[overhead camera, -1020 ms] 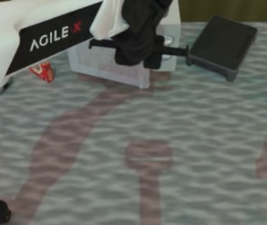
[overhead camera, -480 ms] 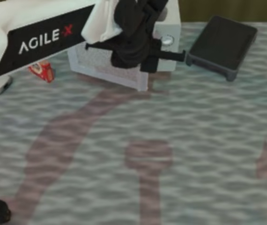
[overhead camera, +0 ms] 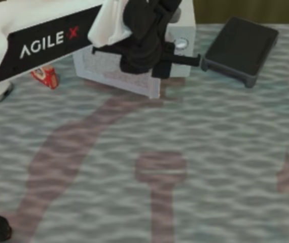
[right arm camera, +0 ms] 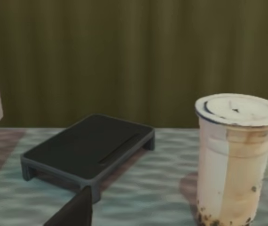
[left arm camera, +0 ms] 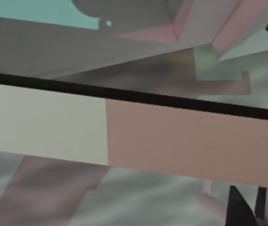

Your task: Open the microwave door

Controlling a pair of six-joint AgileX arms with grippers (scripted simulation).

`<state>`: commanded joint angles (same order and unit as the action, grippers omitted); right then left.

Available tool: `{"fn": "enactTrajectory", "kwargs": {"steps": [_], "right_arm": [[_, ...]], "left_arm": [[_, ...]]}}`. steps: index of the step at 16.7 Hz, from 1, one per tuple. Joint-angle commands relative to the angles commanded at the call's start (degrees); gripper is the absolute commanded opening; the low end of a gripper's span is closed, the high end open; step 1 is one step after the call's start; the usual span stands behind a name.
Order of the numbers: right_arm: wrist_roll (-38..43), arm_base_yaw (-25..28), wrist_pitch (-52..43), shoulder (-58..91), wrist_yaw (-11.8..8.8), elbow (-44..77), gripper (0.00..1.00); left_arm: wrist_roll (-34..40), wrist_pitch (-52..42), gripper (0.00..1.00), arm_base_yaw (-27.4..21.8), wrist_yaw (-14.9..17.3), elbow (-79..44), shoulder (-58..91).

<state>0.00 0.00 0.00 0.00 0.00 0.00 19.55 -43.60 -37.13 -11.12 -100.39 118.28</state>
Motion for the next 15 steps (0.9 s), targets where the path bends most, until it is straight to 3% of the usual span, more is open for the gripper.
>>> {"fn": "enactTrajectory", "kwargs": {"steps": [15], "right_arm": [[0.0,0.0,0.0,0.0,0.0,0.0,1.0]], "left_arm": [[-1.64,1.02,0.0,0.01,1.2,2.08,-1.4]]}}
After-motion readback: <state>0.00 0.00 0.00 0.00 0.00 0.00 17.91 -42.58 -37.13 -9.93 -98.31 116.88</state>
